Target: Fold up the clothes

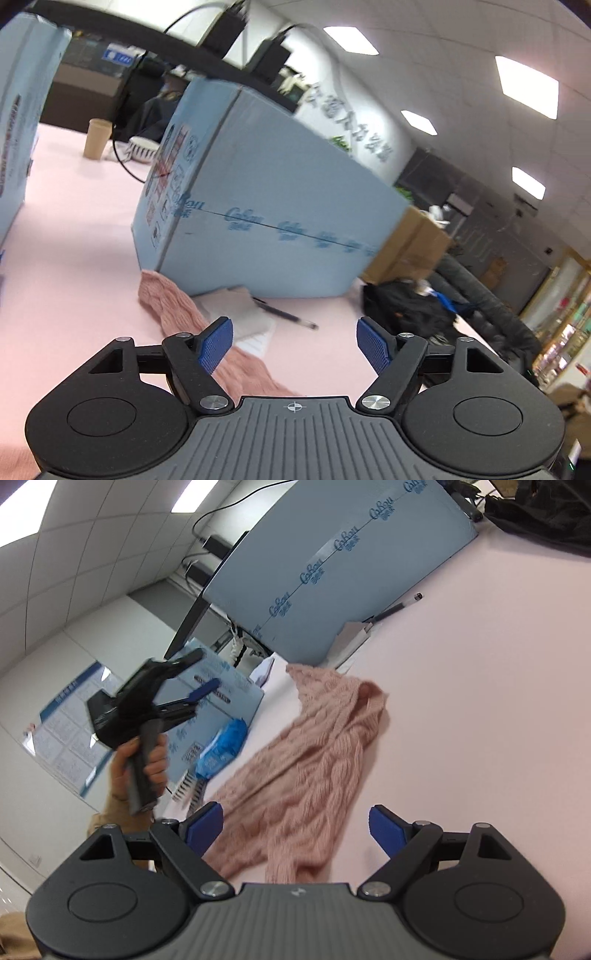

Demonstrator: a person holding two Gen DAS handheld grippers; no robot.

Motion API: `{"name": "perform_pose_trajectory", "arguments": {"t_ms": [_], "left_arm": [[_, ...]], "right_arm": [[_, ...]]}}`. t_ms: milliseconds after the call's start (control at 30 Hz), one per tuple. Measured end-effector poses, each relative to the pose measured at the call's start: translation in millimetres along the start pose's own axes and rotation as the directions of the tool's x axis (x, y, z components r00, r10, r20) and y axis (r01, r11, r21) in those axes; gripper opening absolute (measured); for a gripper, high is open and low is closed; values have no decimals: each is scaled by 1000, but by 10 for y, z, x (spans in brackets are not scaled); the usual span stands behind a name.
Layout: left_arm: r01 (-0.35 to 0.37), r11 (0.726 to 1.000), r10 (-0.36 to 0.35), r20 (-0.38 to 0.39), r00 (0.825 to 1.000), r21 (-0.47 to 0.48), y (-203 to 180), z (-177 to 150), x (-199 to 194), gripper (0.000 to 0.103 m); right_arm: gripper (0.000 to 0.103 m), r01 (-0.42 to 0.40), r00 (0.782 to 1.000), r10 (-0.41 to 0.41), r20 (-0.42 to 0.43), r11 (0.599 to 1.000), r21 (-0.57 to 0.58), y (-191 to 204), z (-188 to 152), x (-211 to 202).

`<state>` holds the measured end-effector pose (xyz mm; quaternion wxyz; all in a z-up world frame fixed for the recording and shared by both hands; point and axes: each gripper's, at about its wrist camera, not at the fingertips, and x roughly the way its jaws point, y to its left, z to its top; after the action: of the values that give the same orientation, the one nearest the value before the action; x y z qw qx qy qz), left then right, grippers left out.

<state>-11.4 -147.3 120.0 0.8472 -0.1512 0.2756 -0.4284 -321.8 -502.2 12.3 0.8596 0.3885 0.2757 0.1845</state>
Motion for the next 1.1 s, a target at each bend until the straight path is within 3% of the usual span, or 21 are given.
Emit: {"name": "perform_pose_trajectory", "arguments": {"t_ms": [100, 267, 400, 567, 667, 700, 767, 867, 1000, 1100], "left_arm": [[0, 1000, 1, 33, 999, -20, 0, -244, -456, 76], [54, 993, -54, 10, 999, -103, 110, -642, -919, 77], [23, 993, -22, 15, 1000, -113, 217, -1054, -1247, 77], [-20, 984, 23, 15, 1000, -175, 393, -1373, -1604, 77], [-32, 977, 39, 30, 999, -210, 497, -1484, -1753, 77], [-31, 975, 40, 35, 999, -221, 525, -1509, -1786, 77], [-20, 971, 31, 42, 999, -237, 558, -1529, -1814, 77], [-2, 972, 16, 55, 998, -234, 545, -1565, -1873, 78], [18, 977, -8, 50, 999, -214, 512, -1591, -1869, 78], [32, 975, -25, 38, 999, -219, 504, -1611, -1825, 78]], "right_arm": [[88, 29, 999, -29, -27, 999, -22, 68, -135, -43], [88, 101, 993, -108, -54, 987, -123, 288, -399, -164], [88, 201, 973, -224, -60, 943, -266, 517, -590, -169], [88, 326, 921, -389, -26, 804, -498, 827, -863, -9], [86, 400, 873, -486, 36, 673, -621, 956, -1060, 152], [85, 406, 870, -491, 42, 667, -625, 965, -1075, 154], [83, 406, 875, -482, 41, 686, -604, 966, -1070, 118], [78, 373, 909, -417, 4, 808, -457, 868, -975, -70], [74, 383, 912, -411, -13, 860, -337, 705, -1036, -226], [71, 336, 938, -346, -23, 924, -181, 438, -1075, -280]]}}
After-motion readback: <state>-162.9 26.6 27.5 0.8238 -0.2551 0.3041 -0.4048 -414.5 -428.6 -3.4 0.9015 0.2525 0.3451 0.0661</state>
